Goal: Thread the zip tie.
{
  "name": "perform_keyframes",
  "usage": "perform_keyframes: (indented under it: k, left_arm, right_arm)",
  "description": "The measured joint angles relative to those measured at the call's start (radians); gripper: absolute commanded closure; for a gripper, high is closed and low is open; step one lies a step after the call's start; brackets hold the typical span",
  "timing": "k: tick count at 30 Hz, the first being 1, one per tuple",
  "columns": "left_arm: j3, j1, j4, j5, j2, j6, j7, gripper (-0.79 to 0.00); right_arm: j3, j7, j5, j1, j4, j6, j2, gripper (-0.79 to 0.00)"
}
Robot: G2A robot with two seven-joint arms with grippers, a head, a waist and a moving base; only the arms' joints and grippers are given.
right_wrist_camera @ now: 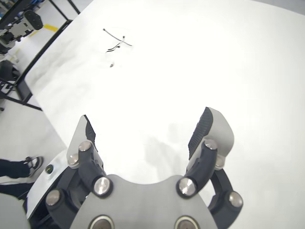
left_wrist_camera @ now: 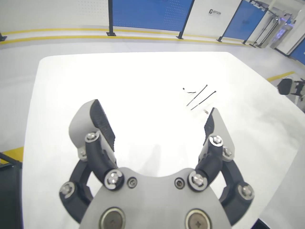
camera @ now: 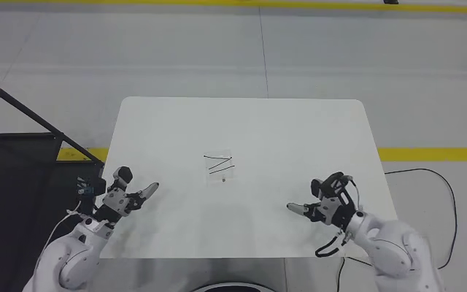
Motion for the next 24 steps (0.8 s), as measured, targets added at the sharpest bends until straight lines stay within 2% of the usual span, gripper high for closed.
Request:
perform_keyframes:
  k: [3,13,17,20,24]
  left_arm:
    - [-0.006,0.001,0.001,-0.002,0.0,0.012,0.0,-0.785]
    - [-0.004,0.0,0.002,-0.003,0.0,0.011,0.0,-0.785]
    - [-0.009,-0.016,0.016,-0.085,0.003,-0.044,-0.046,-0.785]
    - [-0.012,-0.02,0.022,-0.125,0.005,-0.075,-0.062,-0.785]
    - [-0.013,-0.019,0.031,-0.17,0.008,-0.131,-0.084,-0.785]
  right_arm:
    - [-0.012,0.081,0.047,0.025,0.002,-0.01,0.003,-0.785]
    - [-0.011,0.065,0.042,0.023,0.002,-0.009,0.003,-0.785]
    - [-0.044,0.061,0.024,0.027,-0.004,0.012,0.003,-0.785]
    - [-0.097,0.099,0.053,0.075,0.014,0.059,-0.001,-0.785]
    - [-0.202,0.201,0.168,0.217,0.087,0.115,-0.01,-0.785]
